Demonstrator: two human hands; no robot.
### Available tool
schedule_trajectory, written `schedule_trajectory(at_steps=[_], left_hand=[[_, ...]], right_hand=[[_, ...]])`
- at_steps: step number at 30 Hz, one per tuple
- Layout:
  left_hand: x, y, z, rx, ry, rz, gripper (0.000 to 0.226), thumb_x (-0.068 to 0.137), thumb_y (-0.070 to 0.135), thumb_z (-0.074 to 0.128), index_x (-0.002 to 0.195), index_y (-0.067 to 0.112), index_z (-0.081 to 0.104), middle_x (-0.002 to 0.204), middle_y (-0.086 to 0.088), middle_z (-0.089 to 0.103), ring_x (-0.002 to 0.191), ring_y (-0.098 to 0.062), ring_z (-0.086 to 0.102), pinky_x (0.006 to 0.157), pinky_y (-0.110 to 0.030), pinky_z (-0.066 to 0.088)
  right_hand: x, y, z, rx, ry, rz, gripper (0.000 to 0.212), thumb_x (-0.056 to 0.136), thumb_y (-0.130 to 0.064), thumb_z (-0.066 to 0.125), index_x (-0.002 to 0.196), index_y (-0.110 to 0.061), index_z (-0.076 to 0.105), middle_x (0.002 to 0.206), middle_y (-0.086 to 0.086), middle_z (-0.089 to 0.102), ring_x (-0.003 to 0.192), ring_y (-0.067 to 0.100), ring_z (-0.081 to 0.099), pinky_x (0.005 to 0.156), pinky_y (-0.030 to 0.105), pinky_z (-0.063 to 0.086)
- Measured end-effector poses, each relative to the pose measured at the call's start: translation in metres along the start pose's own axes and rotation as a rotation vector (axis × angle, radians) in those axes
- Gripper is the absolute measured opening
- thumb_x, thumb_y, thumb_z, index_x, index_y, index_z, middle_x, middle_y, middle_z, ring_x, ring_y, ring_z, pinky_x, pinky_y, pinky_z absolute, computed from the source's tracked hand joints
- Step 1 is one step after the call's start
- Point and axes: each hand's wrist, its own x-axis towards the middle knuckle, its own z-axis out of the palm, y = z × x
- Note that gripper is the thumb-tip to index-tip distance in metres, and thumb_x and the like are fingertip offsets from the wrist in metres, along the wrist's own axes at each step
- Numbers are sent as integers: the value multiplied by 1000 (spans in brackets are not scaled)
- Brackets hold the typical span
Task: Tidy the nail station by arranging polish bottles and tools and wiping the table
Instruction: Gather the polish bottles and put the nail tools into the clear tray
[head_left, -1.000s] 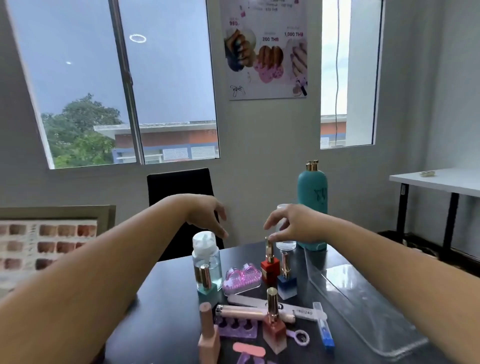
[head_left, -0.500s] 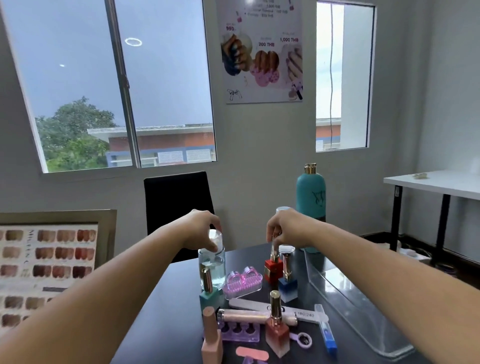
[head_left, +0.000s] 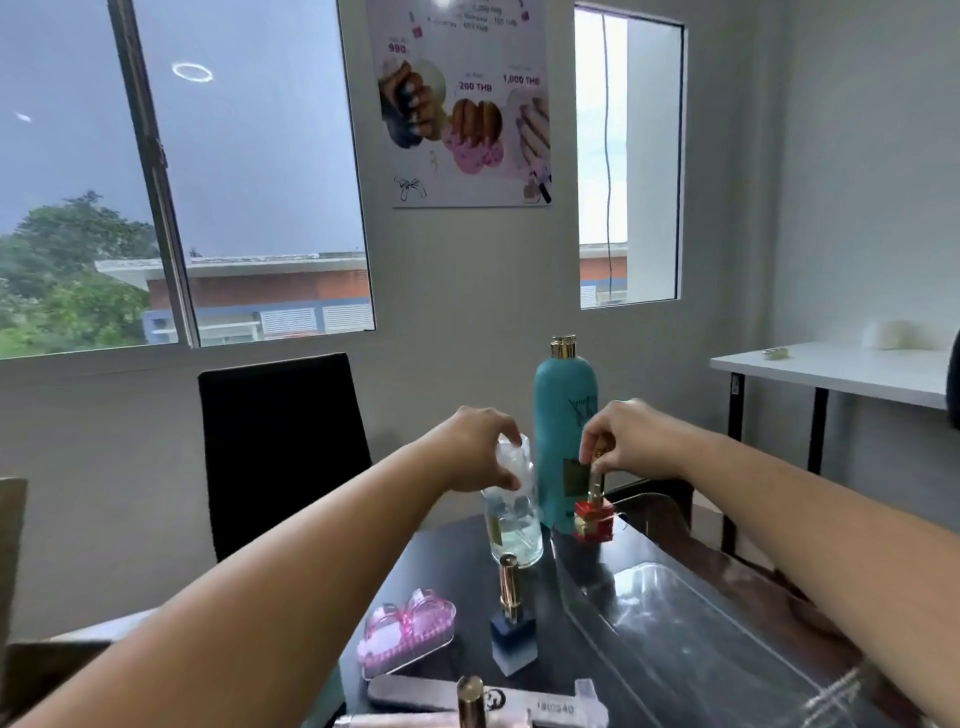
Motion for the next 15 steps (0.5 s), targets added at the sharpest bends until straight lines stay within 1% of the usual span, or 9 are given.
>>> schedule_trajectory(at_steps=[3,5,7,9,10,12,14,15], left_hand=[[13,11,15,-16,-29,26,52,73,33,76,120,23,56,120,0,57,99,-13,49,84,-24,36],[19,15,22,-37,-47,27,51,73,31,76,120,23,56,120,1,58,95,-10,49,80,-21,37],[23,16,26,-56,-52,26,51,73,29,76,120,24,57,121,2,58,89,-8,49,76,-19,38],[23,15,27,-56,-58,23,52,74,30,75,122,25,56,122,2,58,88,-8,52,72,-18,39],[23,15,26,-46,-63,22,54,74,31,75,123,26,55,123,1,58,89,-9,53,72,-18,39],[16,15,21,-8,-67,14,61,74,35,75,128,27,49,127,0,57,94,-12,53,79,-23,39],[7,11,10,22,-54,1,65,74,39,74,130,27,46,129,-2,56,98,-16,54,85,-27,39],[1,9,3,36,-48,-10,64,73,41,74,130,26,46,128,-2,57,101,-19,56,86,-28,39]], right_hand=[[-3,12,4,-4,-19,17,13,77,-16,75,77,-27,68,79,-10,62,73,2,58,59,12,39],[-4,18,7,2,-21,26,12,78,-17,75,78,-27,68,80,-11,59,74,2,56,59,12,38],[-3,21,12,18,-9,33,11,79,-17,74,81,-26,69,82,-11,58,76,2,55,59,13,39],[-2,22,16,32,12,30,12,79,-17,74,88,-24,71,84,-11,58,77,3,56,60,13,40],[-2,21,17,33,19,27,14,79,-18,74,91,-24,71,85,-10,58,78,4,57,61,13,41],[-4,18,15,20,38,20,18,78,-21,75,94,-24,69,86,-9,60,79,5,59,67,17,47],[-8,12,8,-9,98,4,16,77,-25,75,91,-26,68,86,-8,62,80,6,60,73,22,51],[-11,8,5,-8,127,-9,13,77,-27,75,88,-27,68,84,-8,63,79,5,61,73,21,51]])
